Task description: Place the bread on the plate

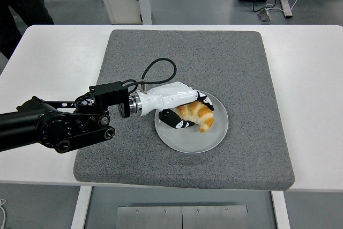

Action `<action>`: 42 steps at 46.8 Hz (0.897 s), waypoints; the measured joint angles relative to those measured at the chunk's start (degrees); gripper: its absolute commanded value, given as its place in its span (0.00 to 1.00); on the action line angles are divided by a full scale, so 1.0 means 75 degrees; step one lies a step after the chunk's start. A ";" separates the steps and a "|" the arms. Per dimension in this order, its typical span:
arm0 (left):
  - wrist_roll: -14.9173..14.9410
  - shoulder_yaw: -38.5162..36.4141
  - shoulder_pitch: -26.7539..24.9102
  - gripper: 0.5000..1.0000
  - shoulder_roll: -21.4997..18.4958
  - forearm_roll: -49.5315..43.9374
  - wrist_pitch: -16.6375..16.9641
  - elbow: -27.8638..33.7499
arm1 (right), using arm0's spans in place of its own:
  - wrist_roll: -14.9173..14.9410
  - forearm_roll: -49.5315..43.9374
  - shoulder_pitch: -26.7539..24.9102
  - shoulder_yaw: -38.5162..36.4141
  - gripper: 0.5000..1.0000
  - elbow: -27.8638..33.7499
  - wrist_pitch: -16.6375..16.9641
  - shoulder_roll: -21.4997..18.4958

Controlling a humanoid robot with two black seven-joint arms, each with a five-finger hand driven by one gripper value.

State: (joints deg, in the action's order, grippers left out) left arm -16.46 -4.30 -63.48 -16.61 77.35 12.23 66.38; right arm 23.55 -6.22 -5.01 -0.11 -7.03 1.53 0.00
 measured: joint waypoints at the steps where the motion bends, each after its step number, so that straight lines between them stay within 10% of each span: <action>1: 0.0000 -0.0001 0.0000 0.33 0.0000 0.0000 0.0000 -0.0001 | 0.0000 -0.0001 0.0000 0.0000 1.00 0.0000 0.0000 0.0000; 28: 0.0013 -0.0086 0.0016 0.83 0.0082 -0.0163 -0.0013 0.0007 | 0.0000 -0.0002 0.0000 0.0002 1.00 0.0000 0.0001 0.0000; 42: 0.0007 -0.0039 -0.0021 0.90 -0.0004 -0.0178 -0.0069 0.0135 | 0.0000 -0.0002 0.0000 0.0001 1.00 0.0000 -0.0004 0.0000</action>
State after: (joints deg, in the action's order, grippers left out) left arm -16.41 -4.59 -63.64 -16.64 76.02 11.71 67.39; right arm 23.55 -6.23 -5.01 -0.10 -7.03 1.50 0.00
